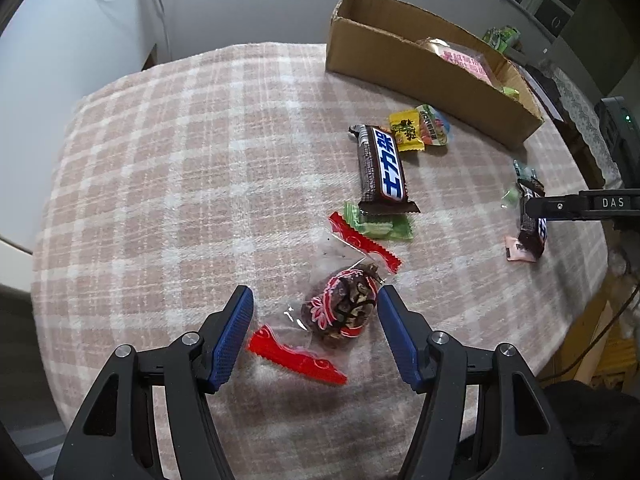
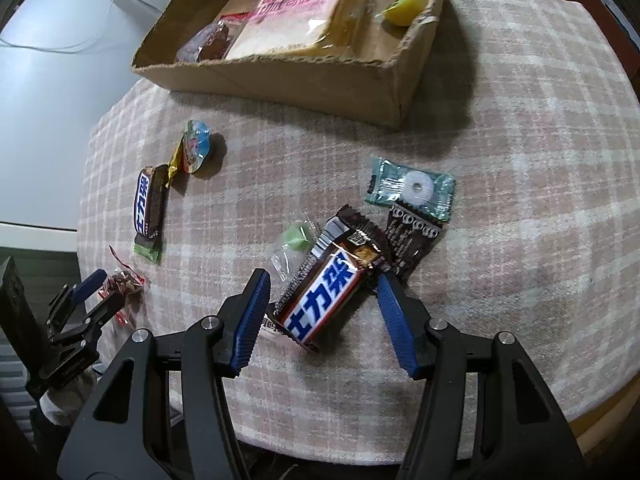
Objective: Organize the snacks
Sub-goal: 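Grasp the red patterned round snack with the left tool while the right tool grasps a chocolate bar, then lift the round snack with the left tool while the right tool carries the chocolate bar toward the box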
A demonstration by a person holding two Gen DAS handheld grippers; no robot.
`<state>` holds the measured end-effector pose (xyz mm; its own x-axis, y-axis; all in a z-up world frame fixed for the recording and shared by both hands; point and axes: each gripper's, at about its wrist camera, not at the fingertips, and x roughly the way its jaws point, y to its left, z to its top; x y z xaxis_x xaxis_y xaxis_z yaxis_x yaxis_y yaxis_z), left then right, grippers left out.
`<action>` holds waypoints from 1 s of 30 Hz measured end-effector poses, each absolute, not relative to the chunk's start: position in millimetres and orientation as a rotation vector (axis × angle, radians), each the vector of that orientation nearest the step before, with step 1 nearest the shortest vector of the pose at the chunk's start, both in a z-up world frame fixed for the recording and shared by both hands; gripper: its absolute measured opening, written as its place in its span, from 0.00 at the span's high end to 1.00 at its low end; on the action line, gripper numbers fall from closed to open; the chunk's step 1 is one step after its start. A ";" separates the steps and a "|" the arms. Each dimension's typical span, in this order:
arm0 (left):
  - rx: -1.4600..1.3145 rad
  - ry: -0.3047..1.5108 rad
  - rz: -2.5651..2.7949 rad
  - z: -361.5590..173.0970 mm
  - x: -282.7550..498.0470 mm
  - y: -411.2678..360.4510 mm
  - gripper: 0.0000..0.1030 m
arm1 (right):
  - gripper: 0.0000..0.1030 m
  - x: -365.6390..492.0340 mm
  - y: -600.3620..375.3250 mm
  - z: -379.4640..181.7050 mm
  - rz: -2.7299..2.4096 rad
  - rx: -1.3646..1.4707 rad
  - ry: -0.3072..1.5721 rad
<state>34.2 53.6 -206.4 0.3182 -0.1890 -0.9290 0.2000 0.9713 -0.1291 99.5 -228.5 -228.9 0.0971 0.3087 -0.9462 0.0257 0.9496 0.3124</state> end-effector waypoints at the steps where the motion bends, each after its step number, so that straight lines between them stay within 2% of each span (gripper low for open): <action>1: 0.014 1.220 -0.256 -207.3 35.8 51.8 0.38 | 0.43 99.4 -227.0 -229.3 0.216 0.270 1.464; 6: 0.026 1.221 -0.269 -209.6 37.4 44.9 0.38 | 0.44 99.9 -220.5 -230.8 0.228 0.237 1.464; 8: 0.023 1.225 -0.279 -211.7 38.0 42.5 0.39 | 0.51 100.8 -218.0 -231.7 0.227 0.228 1.463; 11: 0.022 1.228 -0.290 -213.5 36.6 38.8 0.51 | 0.57 101.2 -221.5 -232.0 0.225 0.245 1.462; 16: 0.011 1.219 -0.282 -213.4 35.0 39.0 0.61 | 0.59 101.8 -225.7 -232.1 0.241 0.264 1.457; 19: 0.004 1.216 -0.282 -213.2 35.1 39.6 0.63 | 0.64 101.4 -228.5 -230.1 0.249 0.276 1.449; 21: -0.001 1.213 -0.281 -212.7 34.4 40.3 0.63 | 0.71 100.3 -230.5 -227.8 0.256 0.280 1.445; 30: -0.027 1.202 -0.286 -211.5 32.9 40.3 0.64 | 0.72 98.4 -220.4 -224.5 0.294 0.215 1.443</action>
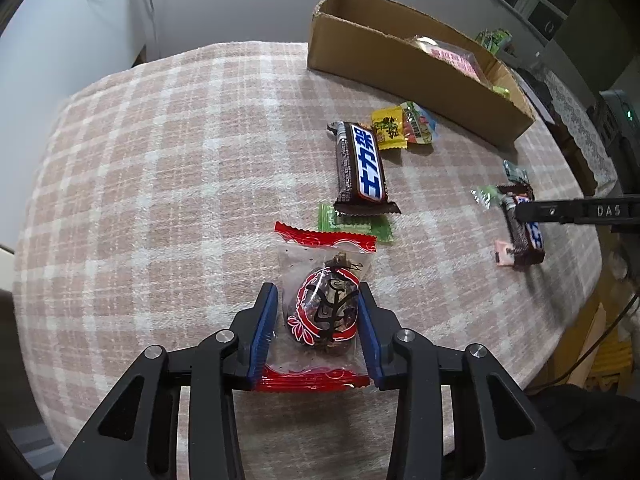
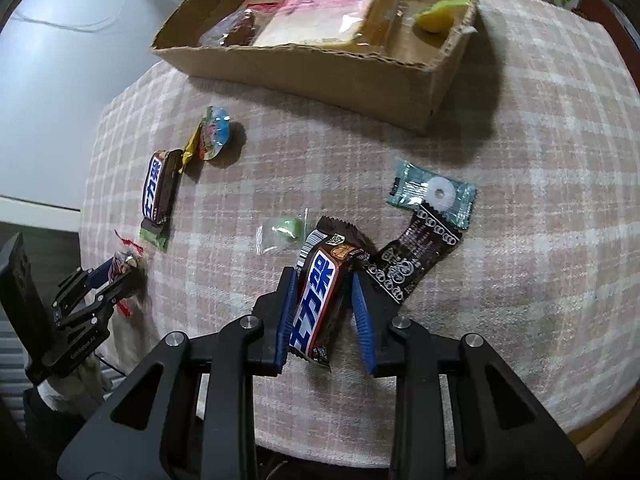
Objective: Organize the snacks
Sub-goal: 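Lift the round snack with the left tool while the right tool carries the chocolate bar toward the box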
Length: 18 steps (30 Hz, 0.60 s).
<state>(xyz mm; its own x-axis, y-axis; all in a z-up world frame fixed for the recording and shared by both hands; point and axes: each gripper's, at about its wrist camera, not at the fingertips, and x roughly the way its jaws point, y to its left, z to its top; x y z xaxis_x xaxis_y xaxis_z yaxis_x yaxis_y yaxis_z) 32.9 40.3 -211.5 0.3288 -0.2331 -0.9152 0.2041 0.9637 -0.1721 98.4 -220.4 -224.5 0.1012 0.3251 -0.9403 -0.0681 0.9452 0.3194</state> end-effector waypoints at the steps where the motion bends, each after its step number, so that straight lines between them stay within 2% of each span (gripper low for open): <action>1: -0.036 1.200 -0.286 -210.8 33.0 41.0 0.64 | 0.73 97.3 -220.4 -223.9 0.296 0.216 1.441; 6: -0.064 1.186 -0.290 -205.0 31.4 44.9 0.64 | 0.76 95.4 -221.0 -216.9 0.308 0.230 1.409; 8: -0.069 1.180 -0.290 -203.2 31.8 46.0 0.64 | 0.81 95.8 -221.0 -213.3 0.313 0.238 1.401; 15: -0.070 1.179 -0.291 -204.1 32.7 48.3 0.64 | 0.81 99.6 -214.3 -217.2 0.337 0.208 1.433; 18: -0.070 1.180 -0.292 -204.4 32.7 45.8 0.64 | 0.78 99.3 -208.2 -222.1 0.336 0.178 1.454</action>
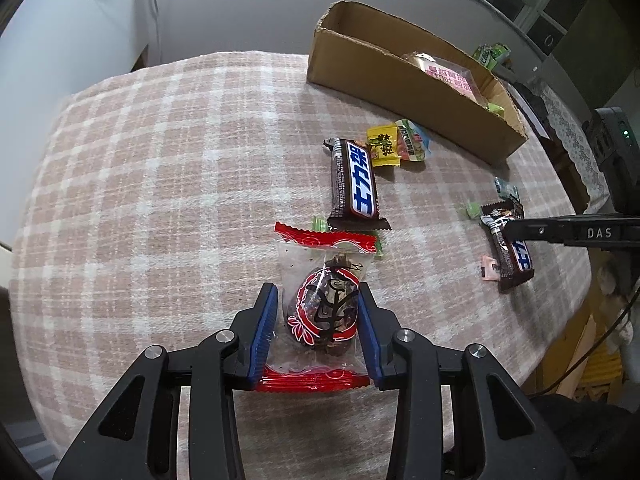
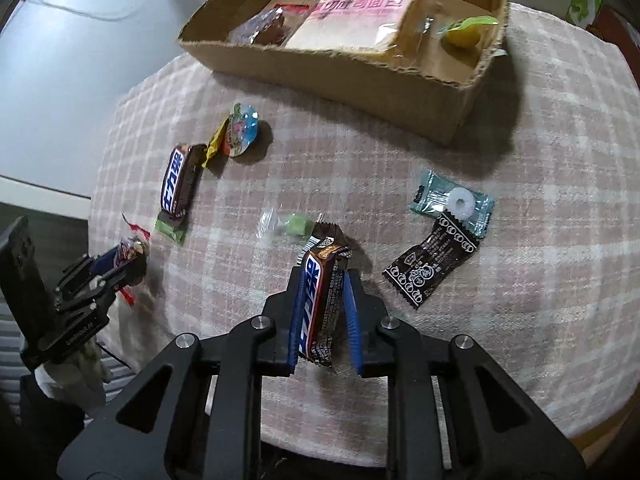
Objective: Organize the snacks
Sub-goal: 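Lift the round snack with the left tool while the right tool carries the chocolate bar toward the box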
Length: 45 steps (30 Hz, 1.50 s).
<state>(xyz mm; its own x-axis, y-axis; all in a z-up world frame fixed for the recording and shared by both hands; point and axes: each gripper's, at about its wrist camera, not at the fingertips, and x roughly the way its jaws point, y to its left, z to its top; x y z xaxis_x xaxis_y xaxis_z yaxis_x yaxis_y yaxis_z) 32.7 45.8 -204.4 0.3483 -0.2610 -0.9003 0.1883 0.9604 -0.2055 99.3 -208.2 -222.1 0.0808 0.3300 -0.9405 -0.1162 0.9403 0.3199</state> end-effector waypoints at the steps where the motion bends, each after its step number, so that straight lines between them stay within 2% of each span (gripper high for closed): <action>1: -0.070 1.180 -0.290 -204.5 33.1 45.8 0.64 | 0.73 99.6 -206.3 -224.8 0.334 0.173 1.467; 2: -0.071 1.180 -0.290 -204.6 33.8 45.6 0.64 | 0.70 100.0 -203.7 -227.7 0.337 0.169 1.474; 8: -0.073 1.180 -0.287 -204.0 34.8 45.4 0.64 | 0.70 96.8 -187.1 -236.6 0.368 0.085 1.495; 9: -0.077 1.179 -0.288 -203.1 34.7 45.7 0.64 | 0.71 95.7 -185.0 -236.1 0.366 0.052 1.482; 10: -0.079 1.178 -0.289 -203.0 34.8 45.9 0.64 | 0.78 94.9 -182.9 -235.5 0.367 0.031 1.477; 11: -0.081 1.175 -0.290 -201.8 34.6 45.9 0.64 | 0.79 94.4 -181.8 -235.0 0.370 0.030 1.476; 15: -0.091 1.158 -0.296 -193.6 35.0 46.7 0.64 | 0.80 92.8 -190.5 -229.5 0.378 0.091 1.472; 30: -0.111 1.035 -0.350 -140.2 55.9 32.8 0.64 | 0.80 108.8 -224.5 -152.5 0.386 0.160 1.312; 45: -0.074 0.937 -0.370 -102.4 119.3 18.3 0.64 | 0.80 167.1 -241.2 -98.7 0.343 0.158 1.169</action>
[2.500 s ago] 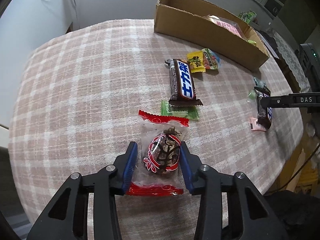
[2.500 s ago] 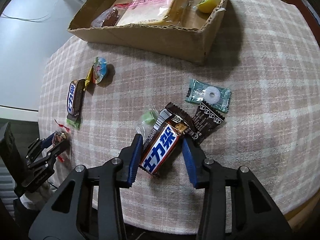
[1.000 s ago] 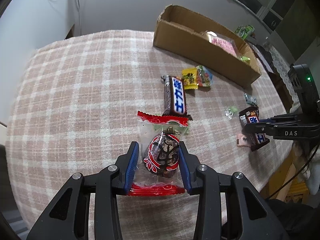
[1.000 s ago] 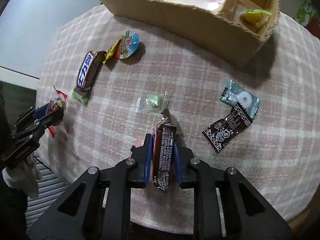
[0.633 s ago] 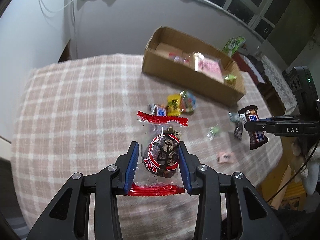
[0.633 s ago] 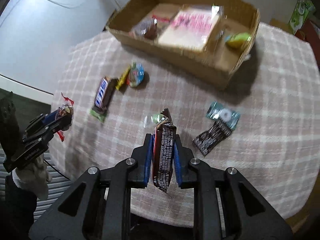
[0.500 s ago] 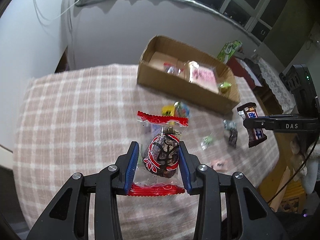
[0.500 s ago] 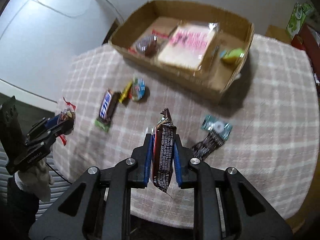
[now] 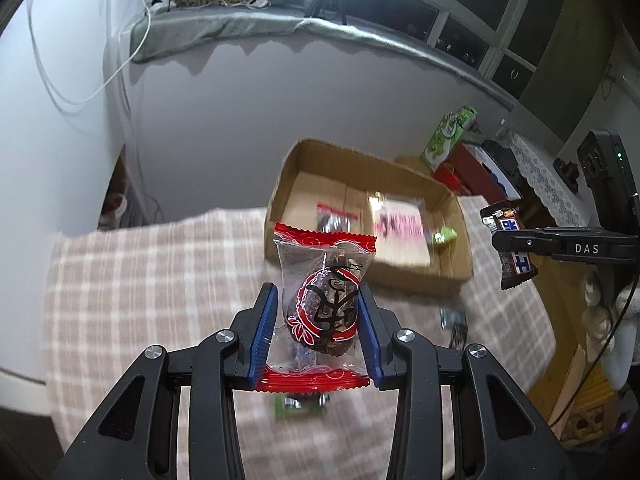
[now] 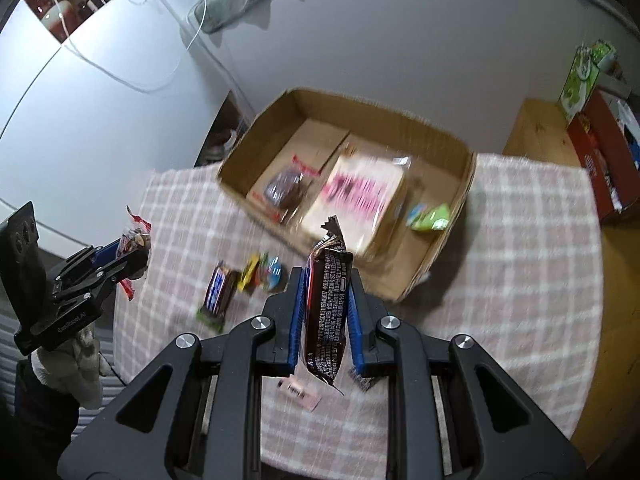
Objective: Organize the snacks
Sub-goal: 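Lift the round snack with the left tool while the right tool carries the chocolate bar toward the box, then open the left tool over the box while the right tool releases the chocolate bar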
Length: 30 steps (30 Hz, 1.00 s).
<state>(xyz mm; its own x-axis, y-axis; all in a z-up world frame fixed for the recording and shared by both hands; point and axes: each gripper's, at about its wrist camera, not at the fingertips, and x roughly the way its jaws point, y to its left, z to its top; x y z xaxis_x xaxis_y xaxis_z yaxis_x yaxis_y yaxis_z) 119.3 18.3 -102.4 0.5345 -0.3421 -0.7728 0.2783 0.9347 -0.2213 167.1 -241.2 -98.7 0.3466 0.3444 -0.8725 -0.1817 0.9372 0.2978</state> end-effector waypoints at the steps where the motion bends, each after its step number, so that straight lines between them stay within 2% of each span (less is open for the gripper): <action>1: -0.065 0.932 -0.372 -100.2 125.7 15.5 0.64 | 0.80 171.1 -242.4 -97.4 0.337 0.156 1.162; 13: -0.039 0.927 -0.396 -96.1 182.6 -10.7 0.64 | 0.80 216.4 -257.9 -105.0 0.281 0.185 1.153; 30: -0.024 1.024 -0.376 -131.3 234.7 -30.7 0.64 | 0.80 247.8 -270.1 -143.5 0.225 0.166 1.213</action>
